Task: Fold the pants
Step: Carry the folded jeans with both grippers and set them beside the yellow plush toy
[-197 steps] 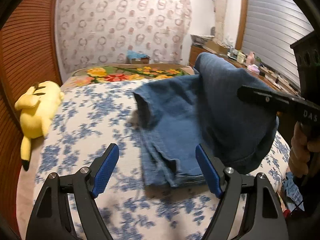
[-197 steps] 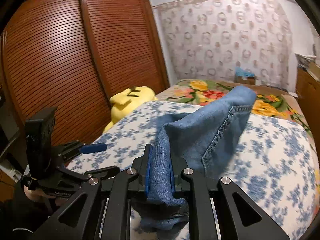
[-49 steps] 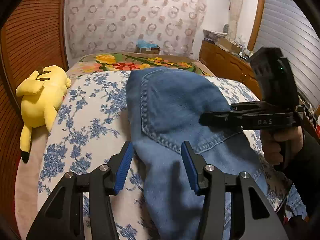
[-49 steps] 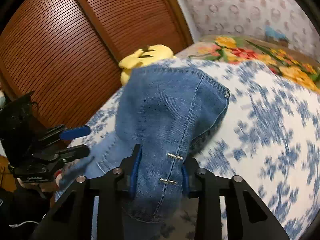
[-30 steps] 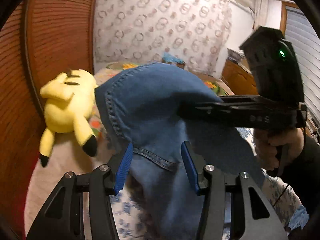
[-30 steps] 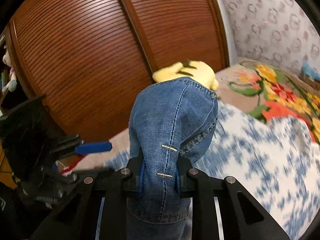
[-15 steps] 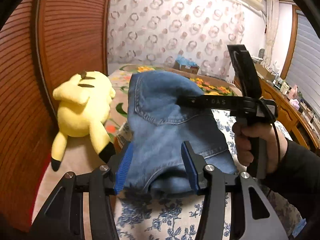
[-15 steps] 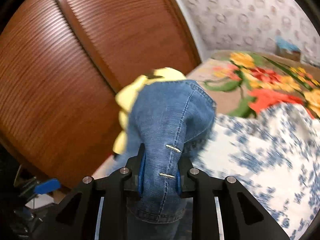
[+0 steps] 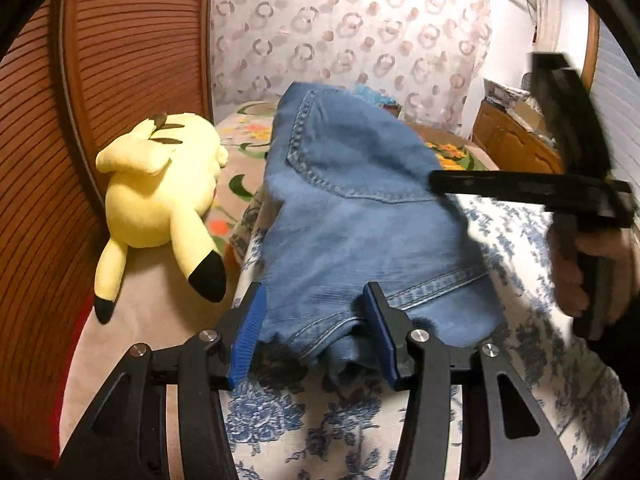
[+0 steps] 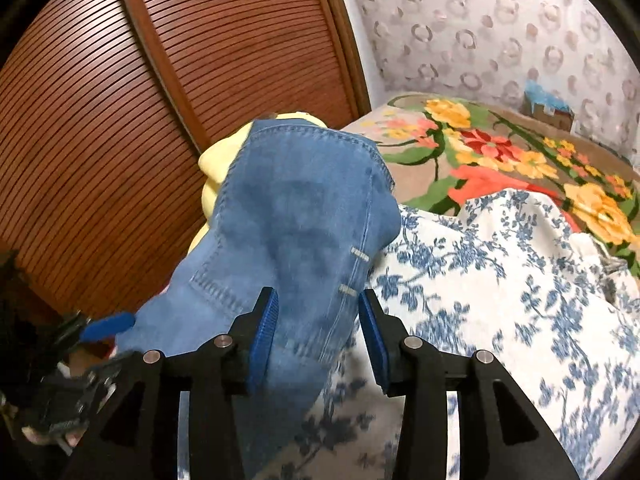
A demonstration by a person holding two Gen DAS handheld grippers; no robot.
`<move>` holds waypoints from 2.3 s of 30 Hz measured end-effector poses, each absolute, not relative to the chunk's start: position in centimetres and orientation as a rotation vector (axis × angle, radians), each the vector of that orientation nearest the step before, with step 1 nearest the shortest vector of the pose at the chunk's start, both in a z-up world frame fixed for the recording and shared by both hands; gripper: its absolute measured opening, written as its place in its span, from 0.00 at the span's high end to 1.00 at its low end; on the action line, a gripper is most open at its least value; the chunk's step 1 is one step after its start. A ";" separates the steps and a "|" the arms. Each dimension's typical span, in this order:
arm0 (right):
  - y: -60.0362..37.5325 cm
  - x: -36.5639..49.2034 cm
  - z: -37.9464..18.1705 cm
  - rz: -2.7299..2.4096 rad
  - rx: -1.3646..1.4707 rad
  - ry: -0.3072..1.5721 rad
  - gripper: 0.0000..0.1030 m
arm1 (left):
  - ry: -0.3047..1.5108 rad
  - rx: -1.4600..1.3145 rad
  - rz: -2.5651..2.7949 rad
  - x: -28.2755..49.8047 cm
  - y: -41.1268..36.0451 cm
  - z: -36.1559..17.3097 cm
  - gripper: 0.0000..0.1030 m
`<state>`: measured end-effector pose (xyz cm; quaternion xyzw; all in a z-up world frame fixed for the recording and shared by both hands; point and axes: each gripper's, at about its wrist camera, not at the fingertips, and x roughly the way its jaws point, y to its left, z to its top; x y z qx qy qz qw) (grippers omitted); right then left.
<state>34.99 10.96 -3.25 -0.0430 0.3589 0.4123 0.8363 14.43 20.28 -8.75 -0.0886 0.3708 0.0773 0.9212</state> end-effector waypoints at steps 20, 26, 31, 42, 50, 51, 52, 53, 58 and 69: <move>9.1 29.0 -5.0 1.004 -0.064 0.922 0.58 | 0.697 -0.195 0.213 12.9 21.1 -7.1 0.50; 10.2 27.5 -4.9 1.101 -0.077 0.921 0.60 | 0.670 -0.184 0.224 12.3 21.2 -5.9 0.50; 9.4 28.3 -4.6 1.087 -0.064 0.900 0.60 | 0.695 -0.177 0.213 12.6 21.0 -6.3 0.50; 10.6 32.2 0.6 0.999 -0.228 0.554 0.61 | 0.766 -0.162 0.209 13.6 20.8 -9.0 0.50; 15.4 40.5 -3.2 0.875 -0.266 0.626 0.67 | 0.760 -0.183 0.192 13.7 21.0 -9.7 0.50; 15.2 41.3 -3.9 0.895 -0.236 0.662 0.67 | 0.757 -0.184 0.190 13.7 21.0 -9.8 0.50; 15.2 41.9 -4.2 0.914 -0.205 0.680 0.67 | 0.753 -0.186 0.188 13.8 21.0 -9.8 0.50; 15.1 42.1 -4.5 0.928 -0.187 0.677 0.67 | 0.752 -0.191 0.186 13.8 21.1 -9.9 0.50; 15.1 41.1 -4.6 0.896 -0.218 0.645 0.67 | 0.752 -0.200 0.191 13.9 21.2 -9.8 0.50; 9.7 33.2 -1.5 0.835 -0.207 0.626 0.67 | 0.705 -0.148 0.207 12.3 19.3 -6.7 0.50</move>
